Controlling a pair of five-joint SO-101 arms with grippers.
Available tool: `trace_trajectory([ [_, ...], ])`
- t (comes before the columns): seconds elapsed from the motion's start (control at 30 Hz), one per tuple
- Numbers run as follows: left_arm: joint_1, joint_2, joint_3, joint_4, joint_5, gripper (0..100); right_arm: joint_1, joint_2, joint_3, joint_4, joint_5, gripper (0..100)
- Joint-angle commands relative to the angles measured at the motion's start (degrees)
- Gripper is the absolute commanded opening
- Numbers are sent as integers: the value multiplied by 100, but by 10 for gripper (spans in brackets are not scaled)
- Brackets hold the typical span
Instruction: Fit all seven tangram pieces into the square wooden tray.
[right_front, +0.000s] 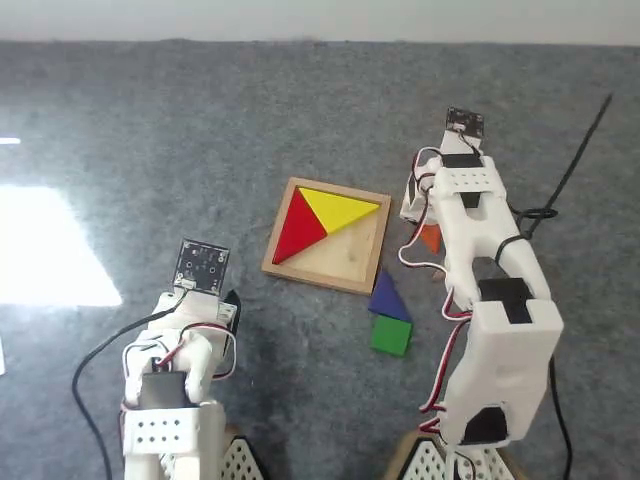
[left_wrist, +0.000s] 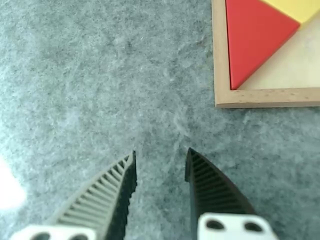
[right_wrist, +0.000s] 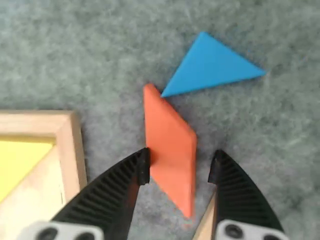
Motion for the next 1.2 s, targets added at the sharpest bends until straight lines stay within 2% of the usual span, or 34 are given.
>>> trace_trajectory([
  [0.0, -35, -88, -48, 0, -70, 152, 189, 110, -237, -92, 62, 209],
  [0.2, -35, -88, -48, 0, -70, 152, 127, 110, -378, -13, 229, 209],
  [0.4, -35, -88, -48, 0, -70, 152, 127, -198, -809, 567, 413, 210],
  [0.77, -35, -88, -48, 0, -70, 152, -1191, -796, -554, 681, 686, 210],
  [0.93, -35, -88, -48, 0, -70, 152, -980, -769, -563, 664, 686, 210],
  [1.17, -35, -88, -48, 0, -70, 152, -233, -558, -563, 338, 721, 209],
])
